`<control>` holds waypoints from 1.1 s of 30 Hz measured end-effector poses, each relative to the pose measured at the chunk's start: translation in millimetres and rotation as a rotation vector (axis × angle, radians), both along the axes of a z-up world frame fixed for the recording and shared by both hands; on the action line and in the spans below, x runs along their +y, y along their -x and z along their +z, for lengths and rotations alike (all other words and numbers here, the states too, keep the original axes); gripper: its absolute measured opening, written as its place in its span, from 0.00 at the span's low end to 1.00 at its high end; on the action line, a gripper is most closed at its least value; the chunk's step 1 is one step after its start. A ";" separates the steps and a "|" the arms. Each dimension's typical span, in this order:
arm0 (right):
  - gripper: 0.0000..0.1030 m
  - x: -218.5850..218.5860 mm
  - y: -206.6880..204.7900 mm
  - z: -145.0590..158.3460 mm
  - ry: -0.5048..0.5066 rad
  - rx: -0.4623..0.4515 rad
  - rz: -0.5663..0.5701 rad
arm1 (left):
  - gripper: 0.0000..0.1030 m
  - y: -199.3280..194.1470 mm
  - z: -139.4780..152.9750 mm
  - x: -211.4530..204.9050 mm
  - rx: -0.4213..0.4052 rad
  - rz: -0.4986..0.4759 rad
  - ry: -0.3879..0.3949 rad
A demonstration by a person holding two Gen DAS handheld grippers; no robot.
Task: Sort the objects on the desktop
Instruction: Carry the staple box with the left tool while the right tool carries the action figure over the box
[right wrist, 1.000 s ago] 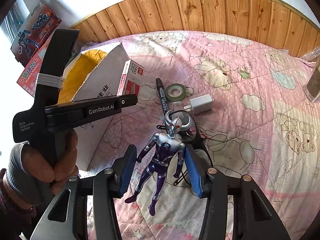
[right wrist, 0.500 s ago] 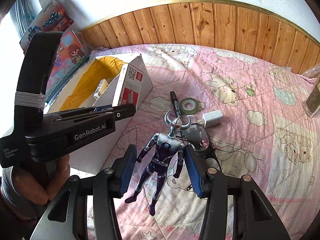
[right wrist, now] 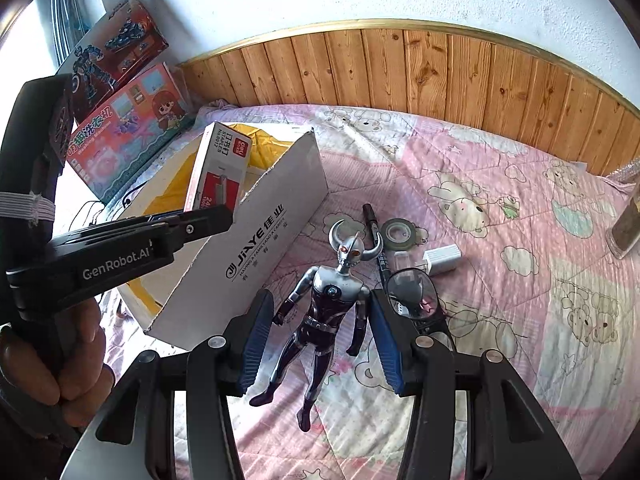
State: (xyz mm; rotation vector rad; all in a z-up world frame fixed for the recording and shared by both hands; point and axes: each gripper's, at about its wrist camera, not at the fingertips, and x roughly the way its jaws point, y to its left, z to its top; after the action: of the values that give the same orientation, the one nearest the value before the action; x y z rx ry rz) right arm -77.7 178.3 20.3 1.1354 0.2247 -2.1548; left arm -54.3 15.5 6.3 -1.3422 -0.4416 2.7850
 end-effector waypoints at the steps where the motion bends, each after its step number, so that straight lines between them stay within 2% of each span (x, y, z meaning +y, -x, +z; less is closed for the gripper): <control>1: 0.49 -1.1 -0.7 -0.2 -0.001 0.002 0.002 | 0.14 -2.7 0.6 -2.9 -0.001 0.007 0.003; 11: 0.49 -10.7 -10.2 2.8 -0.010 0.032 0.017 | 0.14 -26.2 -0.5 -15.2 -0.017 0.016 0.075; 33: 0.49 -29.6 -30.3 16.6 0.012 0.091 0.066 | 0.14 -26.5 1.3 -51.1 0.010 0.063 -0.001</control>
State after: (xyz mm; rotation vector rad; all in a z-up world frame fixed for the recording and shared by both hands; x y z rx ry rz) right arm -47.4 148.7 36.9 1.0102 0.2862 -2.1488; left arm -27.9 -35.6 7.5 -1.3365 -0.4935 2.8398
